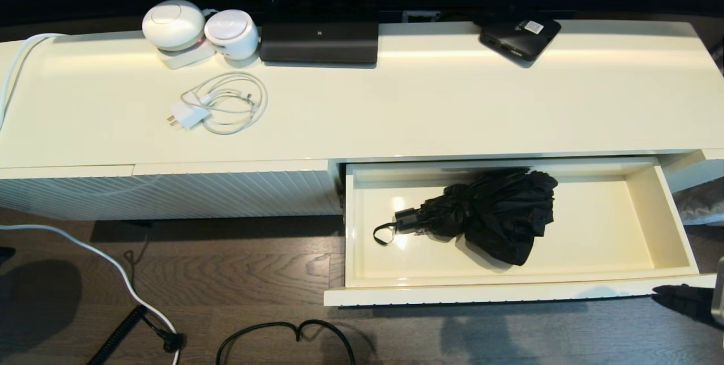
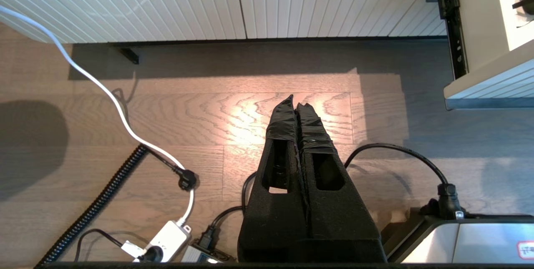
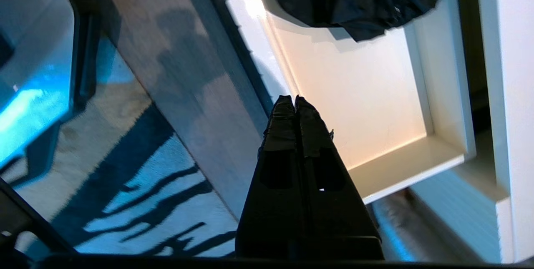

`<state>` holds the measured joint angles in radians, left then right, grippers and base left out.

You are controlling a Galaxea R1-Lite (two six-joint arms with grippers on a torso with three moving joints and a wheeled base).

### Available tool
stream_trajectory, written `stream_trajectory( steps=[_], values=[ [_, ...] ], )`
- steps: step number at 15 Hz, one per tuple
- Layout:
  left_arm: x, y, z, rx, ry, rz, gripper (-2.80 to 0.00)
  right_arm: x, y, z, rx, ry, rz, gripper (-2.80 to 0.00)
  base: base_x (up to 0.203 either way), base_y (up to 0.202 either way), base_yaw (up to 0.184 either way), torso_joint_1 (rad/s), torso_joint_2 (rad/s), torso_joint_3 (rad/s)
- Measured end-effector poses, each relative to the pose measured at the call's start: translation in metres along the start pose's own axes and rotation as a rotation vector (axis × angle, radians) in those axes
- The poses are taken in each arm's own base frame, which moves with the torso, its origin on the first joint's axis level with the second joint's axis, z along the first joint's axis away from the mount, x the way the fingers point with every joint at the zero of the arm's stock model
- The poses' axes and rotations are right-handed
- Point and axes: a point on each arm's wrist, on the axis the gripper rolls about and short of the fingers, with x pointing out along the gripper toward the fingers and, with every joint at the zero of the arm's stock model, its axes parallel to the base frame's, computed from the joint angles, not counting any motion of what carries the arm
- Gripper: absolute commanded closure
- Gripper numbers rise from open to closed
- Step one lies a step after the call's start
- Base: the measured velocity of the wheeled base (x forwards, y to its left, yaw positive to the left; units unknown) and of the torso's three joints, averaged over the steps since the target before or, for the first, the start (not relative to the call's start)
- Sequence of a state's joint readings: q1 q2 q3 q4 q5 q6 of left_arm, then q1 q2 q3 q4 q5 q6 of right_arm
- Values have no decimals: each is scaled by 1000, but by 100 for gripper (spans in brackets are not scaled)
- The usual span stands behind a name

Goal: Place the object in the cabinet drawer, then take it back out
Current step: Close the drawer

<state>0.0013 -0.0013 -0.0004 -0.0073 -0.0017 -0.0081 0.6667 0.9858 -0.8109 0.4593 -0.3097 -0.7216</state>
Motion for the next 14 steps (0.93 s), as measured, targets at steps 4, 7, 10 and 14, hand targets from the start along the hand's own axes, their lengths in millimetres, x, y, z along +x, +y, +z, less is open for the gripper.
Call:
stream_trajectory(
  steps=[4, 7, 10, 14],
  values=[
    [0, 0, 0, 0, 0, 0, 0, 19, 20, -1, -217, -90, -11, 0, 0, 0, 0, 0, 0, 0],
    [0, 0, 0, 0, 0, 1, 0, 34, 33, 5, -245, -161, -5, 0, 0, 0, 0, 0, 0, 0],
    [0, 0, 0, -1, 0, 0, 0, 45, 46, 9, -269, -215, 4, 0, 0, 0, 0, 0, 0, 0],
    [0, 0, 0, 0, 0, 0, 0, 45, 63, 0, -317, -236, 58, 0, 0, 0, 0, 0, 0, 0]
  ],
)
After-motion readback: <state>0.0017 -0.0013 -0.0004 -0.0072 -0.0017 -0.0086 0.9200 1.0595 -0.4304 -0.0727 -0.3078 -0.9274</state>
